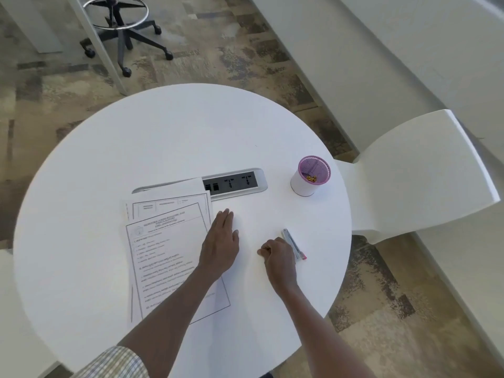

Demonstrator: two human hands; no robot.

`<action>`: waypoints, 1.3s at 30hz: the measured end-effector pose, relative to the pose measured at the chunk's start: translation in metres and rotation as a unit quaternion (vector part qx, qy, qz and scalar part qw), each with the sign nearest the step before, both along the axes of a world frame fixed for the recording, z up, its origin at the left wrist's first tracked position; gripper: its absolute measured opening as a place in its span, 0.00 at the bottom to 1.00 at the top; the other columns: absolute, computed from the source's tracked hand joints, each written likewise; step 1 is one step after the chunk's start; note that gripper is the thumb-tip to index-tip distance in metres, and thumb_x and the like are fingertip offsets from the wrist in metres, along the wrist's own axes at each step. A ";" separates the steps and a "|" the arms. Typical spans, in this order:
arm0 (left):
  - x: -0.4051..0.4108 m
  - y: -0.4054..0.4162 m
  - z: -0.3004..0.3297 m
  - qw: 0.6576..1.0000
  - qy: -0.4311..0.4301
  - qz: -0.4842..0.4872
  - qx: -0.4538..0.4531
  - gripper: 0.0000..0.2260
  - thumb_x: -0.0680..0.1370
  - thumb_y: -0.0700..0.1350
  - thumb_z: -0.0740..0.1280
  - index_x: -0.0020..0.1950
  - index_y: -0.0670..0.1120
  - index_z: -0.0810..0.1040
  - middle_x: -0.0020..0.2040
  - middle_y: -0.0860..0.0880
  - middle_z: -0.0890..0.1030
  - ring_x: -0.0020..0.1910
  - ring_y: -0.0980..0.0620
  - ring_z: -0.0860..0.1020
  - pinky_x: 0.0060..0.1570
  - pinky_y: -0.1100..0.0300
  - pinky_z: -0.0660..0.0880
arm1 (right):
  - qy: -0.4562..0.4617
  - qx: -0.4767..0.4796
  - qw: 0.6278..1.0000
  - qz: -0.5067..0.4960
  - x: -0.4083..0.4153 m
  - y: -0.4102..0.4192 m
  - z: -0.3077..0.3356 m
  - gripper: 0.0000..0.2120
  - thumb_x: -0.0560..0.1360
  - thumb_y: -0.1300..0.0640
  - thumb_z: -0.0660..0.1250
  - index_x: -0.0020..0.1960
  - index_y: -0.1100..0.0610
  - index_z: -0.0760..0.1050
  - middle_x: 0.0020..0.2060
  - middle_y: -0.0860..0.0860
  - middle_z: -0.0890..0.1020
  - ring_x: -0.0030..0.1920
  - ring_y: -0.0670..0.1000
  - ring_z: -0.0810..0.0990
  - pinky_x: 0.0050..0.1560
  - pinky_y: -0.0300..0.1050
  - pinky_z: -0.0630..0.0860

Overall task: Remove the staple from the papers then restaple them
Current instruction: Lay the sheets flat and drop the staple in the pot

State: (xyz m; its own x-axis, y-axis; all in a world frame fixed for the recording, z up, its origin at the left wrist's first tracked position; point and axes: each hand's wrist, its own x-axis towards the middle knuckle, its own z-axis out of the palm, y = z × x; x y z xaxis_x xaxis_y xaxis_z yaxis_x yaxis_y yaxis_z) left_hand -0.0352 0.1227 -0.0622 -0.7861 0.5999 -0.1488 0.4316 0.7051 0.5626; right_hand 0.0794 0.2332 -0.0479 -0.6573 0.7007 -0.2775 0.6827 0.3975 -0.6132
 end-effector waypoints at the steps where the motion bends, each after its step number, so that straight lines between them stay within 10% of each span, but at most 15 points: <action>1: -0.003 0.007 -0.006 0.999 0.024 -0.030 -0.008 0.24 0.83 0.44 0.57 0.79 0.41 0.58 0.81 0.44 0.59 0.80 0.47 0.55 0.77 0.55 0.55 | 0.004 0.005 1.000 0.001 -0.003 0.005 -0.002 0.06 0.74 0.65 0.69 0.39 0.61 0.81 0.38 0.50 0.79 0.38 0.48 0.77 0.37 0.43 0.73; 14: -0.008 0.030 -0.046 0.992 0.113 -0.040 -0.034 0.24 0.84 0.47 0.49 0.80 0.42 0.59 0.81 0.46 0.56 0.81 0.47 0.53 0.78 0.48 0.54 | 0.031 -0.056 0.997 0.037 -0.018 0.055 -0.005 0.09 0.72 0.71 0.60 0.34 0.66 0.75 0.28 0.58 0.73 0.31 0.51 0.67 0.33 0.45 0.67; 21: -0.009 0.030 -0.044 0.993 0.107 -0.039 -0.032 0.24 0.83 0.46 0.48 0.79 0.42 0.59 0.81 0.46 0.56 0.81 0.47 0.53 0.78 0.46 0.55 | 0.021 0.016 0.991 0.129 -0.019 0.055 -0.005 0.05 0.72 0.65 0.69 0.39 0.64 0.82 0.34 0.58 0.81 0.38 0.55 0.79 0.41 0.51 0.75; 31: -0.008 0.031 -0.042 0.994 0.105 -0.035 -0.024 0.24 0.83 0.46 0.48 0.79 0.42 0.60 0.81 0.46 0.57 0.81 0.47 0.53 0.78 0.48 0.54 | -0.028 0.138 0.966 0.216 -0.020 0.050 -0.005 0.11 0.81 0.63 0.59 0.43 0.61 0.77 0.41 0.55 0.77 0.40 0.55 0.76 0.42 0.46 0.69; 39: -0.008 0.030 -0.044 0.994 0.105 -0.031 -0.015 0.24 0.83 0.45 0.50 0.78 0.41 0.62 0.81 0.45 0.58 0.80 0.47 0.55 0.78 0.48 0.55 | -0.062 0.223 0.933 0.275 -0.020 0.049 -0.007 0.12 0.68 0.75 0.63 0.42 0.60 0.74 0.39 0.55 0.76 0.39 0.55 0.76 0.35 0.42 0.62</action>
State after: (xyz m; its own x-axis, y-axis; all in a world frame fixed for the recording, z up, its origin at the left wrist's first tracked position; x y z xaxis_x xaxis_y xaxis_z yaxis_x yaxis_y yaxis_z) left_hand -0.0432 0.1531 -0.1062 -0.7629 0.6465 -0.0035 0.5813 0.6883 0.4339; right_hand 0.0591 0.2818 -0.0553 -0.9336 0.3308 -0.1379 0.3552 0.9053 -0.2330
